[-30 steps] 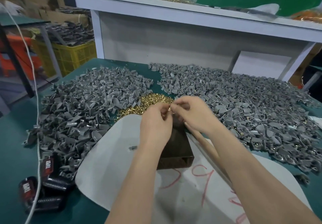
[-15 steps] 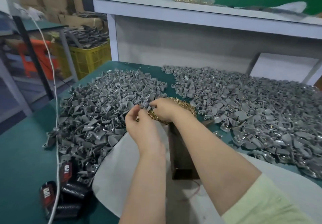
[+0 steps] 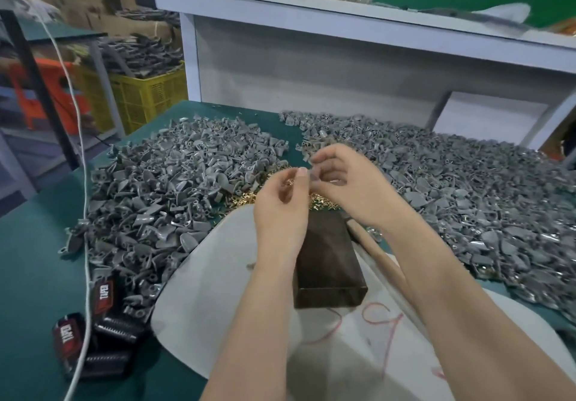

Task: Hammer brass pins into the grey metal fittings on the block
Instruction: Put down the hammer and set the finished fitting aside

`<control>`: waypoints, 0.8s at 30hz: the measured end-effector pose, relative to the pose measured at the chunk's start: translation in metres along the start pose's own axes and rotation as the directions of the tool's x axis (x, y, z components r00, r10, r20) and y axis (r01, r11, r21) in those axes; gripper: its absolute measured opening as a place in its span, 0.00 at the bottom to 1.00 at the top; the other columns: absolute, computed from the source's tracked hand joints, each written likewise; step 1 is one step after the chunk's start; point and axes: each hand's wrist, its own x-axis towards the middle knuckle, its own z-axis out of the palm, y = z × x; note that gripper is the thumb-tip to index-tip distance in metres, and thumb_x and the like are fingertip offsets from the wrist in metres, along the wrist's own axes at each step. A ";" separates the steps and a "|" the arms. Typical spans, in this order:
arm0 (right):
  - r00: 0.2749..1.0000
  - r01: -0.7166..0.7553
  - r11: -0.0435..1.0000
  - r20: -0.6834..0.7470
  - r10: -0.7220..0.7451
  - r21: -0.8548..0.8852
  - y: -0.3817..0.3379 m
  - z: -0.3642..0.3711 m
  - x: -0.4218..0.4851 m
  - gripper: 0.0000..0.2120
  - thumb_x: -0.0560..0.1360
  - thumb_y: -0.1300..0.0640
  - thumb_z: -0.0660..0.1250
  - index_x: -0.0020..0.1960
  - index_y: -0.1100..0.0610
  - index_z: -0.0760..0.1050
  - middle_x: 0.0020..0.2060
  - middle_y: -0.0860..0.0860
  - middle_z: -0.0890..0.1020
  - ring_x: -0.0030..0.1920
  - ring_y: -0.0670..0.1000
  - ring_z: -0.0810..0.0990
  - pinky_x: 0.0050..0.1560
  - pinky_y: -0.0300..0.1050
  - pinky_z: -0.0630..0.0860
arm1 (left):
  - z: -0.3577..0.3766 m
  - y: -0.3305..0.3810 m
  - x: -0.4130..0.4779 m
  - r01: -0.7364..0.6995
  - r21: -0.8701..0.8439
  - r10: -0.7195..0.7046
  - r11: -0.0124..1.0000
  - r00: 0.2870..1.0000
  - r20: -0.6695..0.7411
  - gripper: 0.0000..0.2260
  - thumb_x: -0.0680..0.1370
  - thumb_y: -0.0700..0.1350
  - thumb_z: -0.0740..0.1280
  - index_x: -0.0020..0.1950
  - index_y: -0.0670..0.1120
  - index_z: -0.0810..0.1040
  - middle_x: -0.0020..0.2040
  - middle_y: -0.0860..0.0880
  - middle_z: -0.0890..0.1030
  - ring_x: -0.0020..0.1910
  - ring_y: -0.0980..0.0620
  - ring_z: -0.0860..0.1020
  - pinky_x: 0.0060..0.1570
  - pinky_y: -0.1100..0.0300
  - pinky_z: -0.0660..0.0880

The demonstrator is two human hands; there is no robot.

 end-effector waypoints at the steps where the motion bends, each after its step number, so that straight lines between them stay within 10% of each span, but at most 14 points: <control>1: 1.000 0.026 0.998 -0.005 -0.026 -0.051 -0.002 -0.001 -0.008 0.14 0.72 0.67 0.68 0.54 0.55 0.73 0.43 0.47 0.80 0.45 0.46 0.80 0.48 0.36 0.77 | 0.001 -0.001 -0.001 -0.038 0.034 0.036 0.999 0.998 0.056 0.06 0.78 0.49 0.65 0.49 0.49 0.80 0.44 0.49 0.83 0.44 0.52 0.81 0.49 0.55 0.77; 4: 0.997 0.073 0.986 -0.020 -0.077 -0.149 -0.004 -0.005 -0.025 0.15 0.73 0.68 0.66 0.57 0.56 0.73 0.44 0.43 0.79 0.46 0.42 0.79 0.49 0.33 0.76 | 0.002 0.000 -0.004 -0.093 0.103 0.075 0.990 0.984 0.164 0.05 0.78 0.45 0.67 0.43 0.51 0.80 0.35 0.55 0.81 0.36 0.59 0.77 0.40 0.64 0.72; 11: 0.985 -0.101 0.995 -0.144 0.098 -0.014 0.014 -0.016 -0.023 0.14 0.76 0.65 0.64 0.56 0.49 0.72 0.47 0.45 0.79 0.47 0.45 0.79 0.45 0.31 0.76 | 0.001 -0.002 -0.003 -0.011 0.129 -0.004 0.992 0.993 0.116 0.06 0.76 0.38 0.68 0.51 0.47 0.78 0.51 0.47 0.82 0.53 0.51 0.80 0.60 0.52 0.75; 15: 0.974 -0.197 0.935 -0.165 0.154 -0.293 0.033 -0.003 0.005 0.10 0.76 0.62 0.64 0.55 0.53 0.78 0.50 0.49 0.82 0.51 0.47 0.79 0.53 0.40 0.75 | -0.002 -0.002 0.000 -0.050 0.176 0.050 0.983 0.999 0.008 0.08 0.78 0.38 0.65 0.51 0.51 0.78 0.51 0.49 0.82 0.55 0.49 0.79 0.61 0.52 0.75; 24: 0.906 -0.246 0.662 0.074 0.417 -0.708 0.053 0.061 0.078 0.14 0.71 0.55 0.68 0.56 0.57 0.79 0.53 0.54 0.80 0.52 0.56 0.79 0.54 0.44 0.76 | -0.011 0.004 0.005 0.093 -0.406 -0.191 0.909 0.959 -0.208 0.11 0.78 0.31 0.62 0.43 0.44 0.80 0.43 0.48 0.80 0.41 0.57 0.79 0.40 0.71 0.76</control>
